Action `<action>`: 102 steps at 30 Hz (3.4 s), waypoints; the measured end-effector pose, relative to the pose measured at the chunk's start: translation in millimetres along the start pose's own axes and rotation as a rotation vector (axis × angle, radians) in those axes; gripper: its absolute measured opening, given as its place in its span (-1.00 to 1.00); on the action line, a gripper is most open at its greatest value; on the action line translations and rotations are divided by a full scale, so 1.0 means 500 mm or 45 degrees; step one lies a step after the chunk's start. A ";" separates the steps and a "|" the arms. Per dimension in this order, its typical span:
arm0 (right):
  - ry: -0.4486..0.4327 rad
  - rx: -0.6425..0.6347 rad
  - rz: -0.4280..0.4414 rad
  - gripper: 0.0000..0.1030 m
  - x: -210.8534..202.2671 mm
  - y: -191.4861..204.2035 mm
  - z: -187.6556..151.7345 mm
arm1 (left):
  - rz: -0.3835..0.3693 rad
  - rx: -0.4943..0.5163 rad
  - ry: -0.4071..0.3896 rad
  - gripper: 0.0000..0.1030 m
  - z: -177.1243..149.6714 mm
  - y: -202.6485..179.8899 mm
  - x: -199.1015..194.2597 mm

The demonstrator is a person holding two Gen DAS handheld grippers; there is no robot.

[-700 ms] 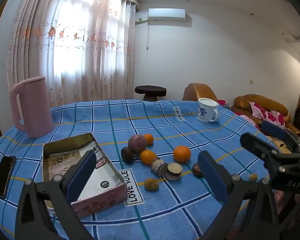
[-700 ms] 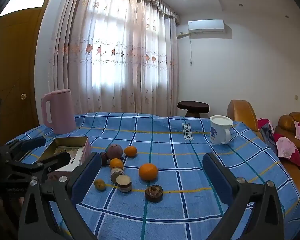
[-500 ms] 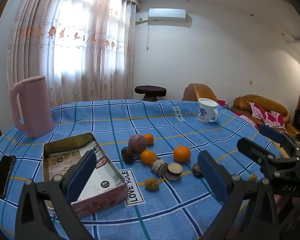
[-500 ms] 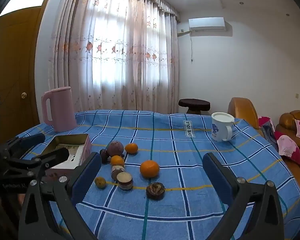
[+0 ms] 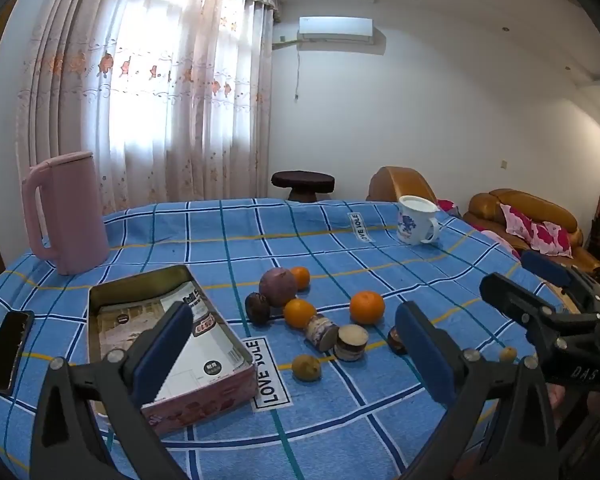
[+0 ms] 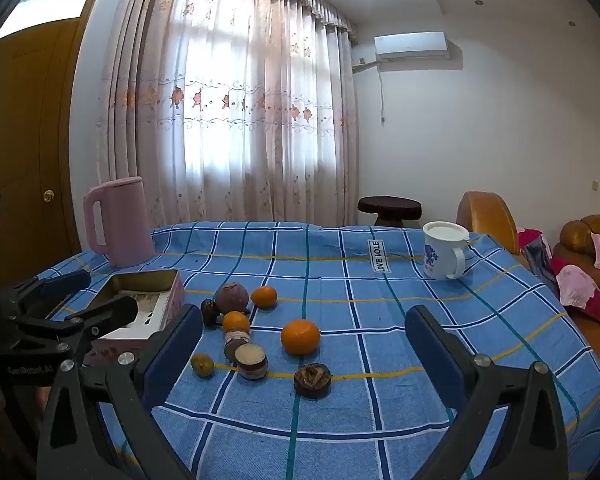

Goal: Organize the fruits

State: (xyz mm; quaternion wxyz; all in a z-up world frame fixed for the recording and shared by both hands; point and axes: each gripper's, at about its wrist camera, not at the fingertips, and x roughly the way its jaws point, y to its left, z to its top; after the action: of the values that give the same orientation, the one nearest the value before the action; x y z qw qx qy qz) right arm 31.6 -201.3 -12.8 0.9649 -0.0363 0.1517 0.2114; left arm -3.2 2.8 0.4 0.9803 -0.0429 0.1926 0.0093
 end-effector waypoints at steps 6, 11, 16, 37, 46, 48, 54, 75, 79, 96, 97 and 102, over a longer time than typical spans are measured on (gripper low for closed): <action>0.004 0.005 0.005 0.98 0.000 -0.003 0.000 | 0.000 -0.001 0.001 1.00 -0.001 0.000 0.000; 0.011 0.004 0.009 0.98 0.002 0.001 -0.004 | -0.001 0.000 0.001 1.00 -0.002 0.000 0.001; 0.011 0.004 0.008 0.98 0.003 0.003 -0.004 | -0.002 -0.001 0.002 1.00 -0.003 0.001 0.000; 0.022 0.002 0.022 0.98 0.007 0.010 -0.008 | 0.000 0.000 0.006 1.00 -0.003 0.001 0.001; 0.033 0.008 0.030 0.98 0.010 0.008 -0.017 | 0.000 0.001 0.012 1.00 -0.008 -0.001 0.004; 0.034 0.009 0.030 0.98 0.010 0.006 -0.016 | 0.001 0.002 0.012 1.00 -0.008 -0.001 0.005; 0.040 0.014 0.030 0.98 0.012 0.006 -0.019 | 0.000 0.008 0.023 1.00 -0.016 -0.005 0.015; 0.169 0.106 -0.236 0.87 -0.001 -0.204 -0.196 | -0.055 0.096 0.177 1.00 -0.120 -0.053 0.106; 0.201 0.126 -0.223 0.48 0.002 -0.223 -0.209 | -0.068 0.109 0.199 0.98 -0.125 -0.066 0.114; 0.229 0.083 -0.106 -0.43 0.037 -0.192 -0.202 | -0.154 0.064 0.296 0.60 -0.109 -0.072 0.162; 0.221 0.074 -0.089 -0.43 0.043 -0.182 -0.195 | -0.144 0.075 0.299 0.59 -0.107 -0.076 0.167; 0.174 0.042 -0.004 -0.43 0.066 -0.135 -0.167 | -0.136 0.067 0.353 0.25 -0.101 -0.067 0.199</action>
State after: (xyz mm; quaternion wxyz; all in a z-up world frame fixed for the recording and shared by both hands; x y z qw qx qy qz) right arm 65.1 -260.7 -102.2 0.9531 -0.0348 0.2206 0.2044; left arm 71.1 -34.9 -81.0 0.9442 -0.0281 0.3237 -0.0540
